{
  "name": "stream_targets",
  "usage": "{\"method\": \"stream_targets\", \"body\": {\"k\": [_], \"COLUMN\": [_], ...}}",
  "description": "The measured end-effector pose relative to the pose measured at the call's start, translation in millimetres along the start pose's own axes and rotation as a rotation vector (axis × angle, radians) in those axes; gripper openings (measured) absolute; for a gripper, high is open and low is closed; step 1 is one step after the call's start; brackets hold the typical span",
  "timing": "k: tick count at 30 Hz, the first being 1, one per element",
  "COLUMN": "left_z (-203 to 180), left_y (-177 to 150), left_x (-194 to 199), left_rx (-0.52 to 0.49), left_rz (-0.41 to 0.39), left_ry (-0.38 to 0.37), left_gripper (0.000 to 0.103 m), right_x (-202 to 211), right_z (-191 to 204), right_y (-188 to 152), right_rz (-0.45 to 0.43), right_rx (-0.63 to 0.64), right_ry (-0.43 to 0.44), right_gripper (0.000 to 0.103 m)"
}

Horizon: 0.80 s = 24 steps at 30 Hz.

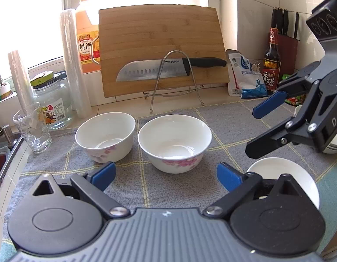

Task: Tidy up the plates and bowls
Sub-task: 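Lift the bowl with the right tool and carry it toward another bowl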

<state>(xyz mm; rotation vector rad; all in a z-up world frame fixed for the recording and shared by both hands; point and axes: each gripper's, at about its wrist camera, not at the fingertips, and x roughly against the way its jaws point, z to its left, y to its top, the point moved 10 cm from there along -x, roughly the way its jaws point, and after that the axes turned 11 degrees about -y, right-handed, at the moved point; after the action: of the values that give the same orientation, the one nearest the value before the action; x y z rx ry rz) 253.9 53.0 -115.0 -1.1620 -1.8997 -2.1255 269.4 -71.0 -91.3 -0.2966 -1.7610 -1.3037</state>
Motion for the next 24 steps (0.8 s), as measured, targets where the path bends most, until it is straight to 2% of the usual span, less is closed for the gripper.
{"method": "stream_targets", "body": {"k": [9, 24], "left_z": [4.8, 2.5], "left_y": [1.5, 2.9], "left_x": [-35.0, -70.0], "left_rx": [-0.003, -0.015], "left_rz": [0.017, 0.062], "left_ry": [-0.015, -0.072], "left_gripper": [0.098, 0.096], "right_x": [-30.8, -83.2], "right_z": [-9.1, -11.7], "right_y": [18.3, 45.7], "right_rz": [0.034, 0.078], "right_rx": [0.013, -0.003], "right_ry": [-0.001, 0.072], "right_gripper": [0.099, 0.096]}}
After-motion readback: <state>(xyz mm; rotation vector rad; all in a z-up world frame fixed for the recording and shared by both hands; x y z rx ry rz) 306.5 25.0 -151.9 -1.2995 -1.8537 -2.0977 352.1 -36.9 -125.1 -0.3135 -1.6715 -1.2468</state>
